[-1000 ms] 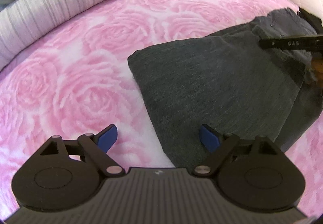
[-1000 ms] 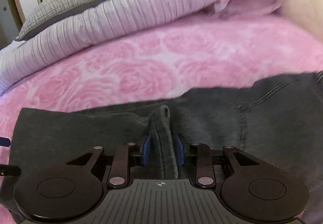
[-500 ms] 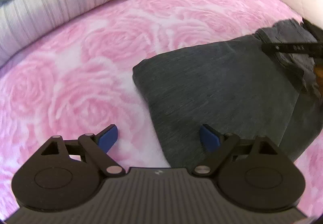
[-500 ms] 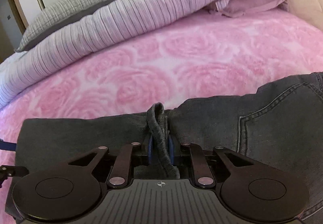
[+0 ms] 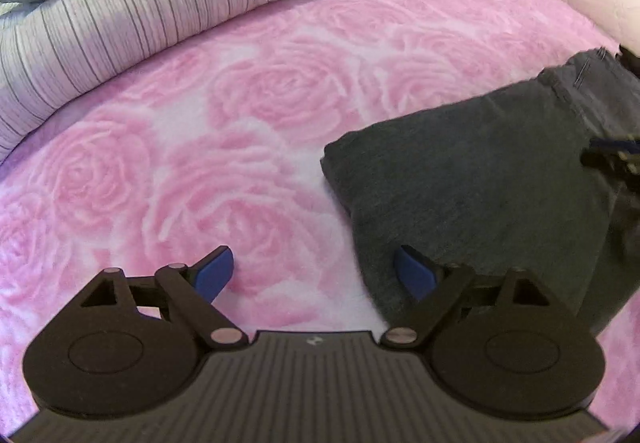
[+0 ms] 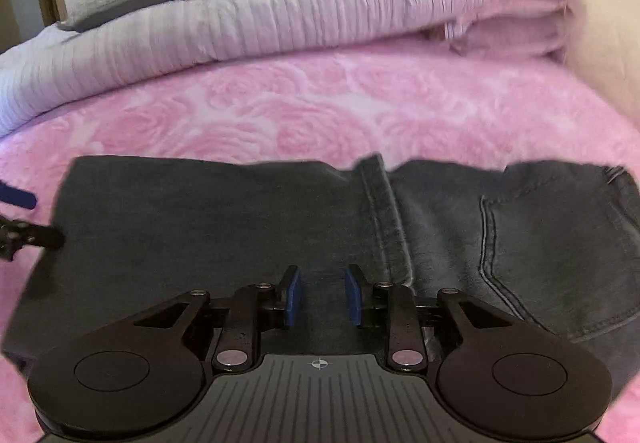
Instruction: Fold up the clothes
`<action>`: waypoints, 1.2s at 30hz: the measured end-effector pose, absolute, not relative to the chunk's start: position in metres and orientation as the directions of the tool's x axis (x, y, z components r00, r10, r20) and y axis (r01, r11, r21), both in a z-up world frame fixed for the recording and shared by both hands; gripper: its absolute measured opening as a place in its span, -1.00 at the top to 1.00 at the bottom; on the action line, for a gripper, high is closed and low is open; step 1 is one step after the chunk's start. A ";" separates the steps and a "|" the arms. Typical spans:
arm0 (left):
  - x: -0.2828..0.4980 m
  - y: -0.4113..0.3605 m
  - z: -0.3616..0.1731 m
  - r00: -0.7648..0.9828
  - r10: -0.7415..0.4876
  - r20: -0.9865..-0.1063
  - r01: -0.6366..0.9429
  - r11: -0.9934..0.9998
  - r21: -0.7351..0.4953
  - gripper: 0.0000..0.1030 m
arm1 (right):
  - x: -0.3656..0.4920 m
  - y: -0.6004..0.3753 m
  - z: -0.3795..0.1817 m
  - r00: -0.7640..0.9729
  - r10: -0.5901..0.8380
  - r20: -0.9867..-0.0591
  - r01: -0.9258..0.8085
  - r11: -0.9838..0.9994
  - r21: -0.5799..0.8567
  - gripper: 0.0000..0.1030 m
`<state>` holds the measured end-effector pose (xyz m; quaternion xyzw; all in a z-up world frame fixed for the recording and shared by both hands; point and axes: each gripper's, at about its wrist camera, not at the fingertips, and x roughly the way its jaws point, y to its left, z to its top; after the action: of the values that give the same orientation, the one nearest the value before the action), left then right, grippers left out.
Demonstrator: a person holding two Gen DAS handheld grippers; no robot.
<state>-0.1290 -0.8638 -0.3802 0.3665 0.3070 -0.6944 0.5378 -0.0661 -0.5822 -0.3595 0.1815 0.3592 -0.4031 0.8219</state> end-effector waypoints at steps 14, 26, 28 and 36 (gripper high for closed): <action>-0.074 -0.798 -0.345 -0.138 -0.579 -0.803 0.937 -0.340 0.084 -0.64 | 0.044 -0.399 -0.414 0.452 -0.472 -0.757 0.257 0.882 -0.396 -0.17; -0.103 -0.793 -0.357 -0.224 -0.541 -0.810 0.840 -0.530 0.121 -0.64 | 0.018 -0.400 -0.436 0.495 -0.487 -0.720 0.009 0.831 -0.556 0.44; -0.109 -0.809 -0.355 -0.255 -0.522 -0.814 0.849 -0.524 0.070 -0.64 | 0.011 -0.401 -0.427 0.526 -0.467 -0.710 0.043 0.849 -0.527 0.66; -0.104 -0.894 -0.372 -0.492 -0.363 -0.791 0.866 -0.296 -0.403 -0.53 | -0.005 -0.407 -0.413 0.588 -0.444 -0.676 0.102 0.870 -0.482 0.65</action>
<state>-0.1044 -0.8938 -0.3719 0.2933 0.4290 -0.7497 0.4097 -0.0054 -0.4074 -0.4128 -0.2007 0.4255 -0.1572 0.8683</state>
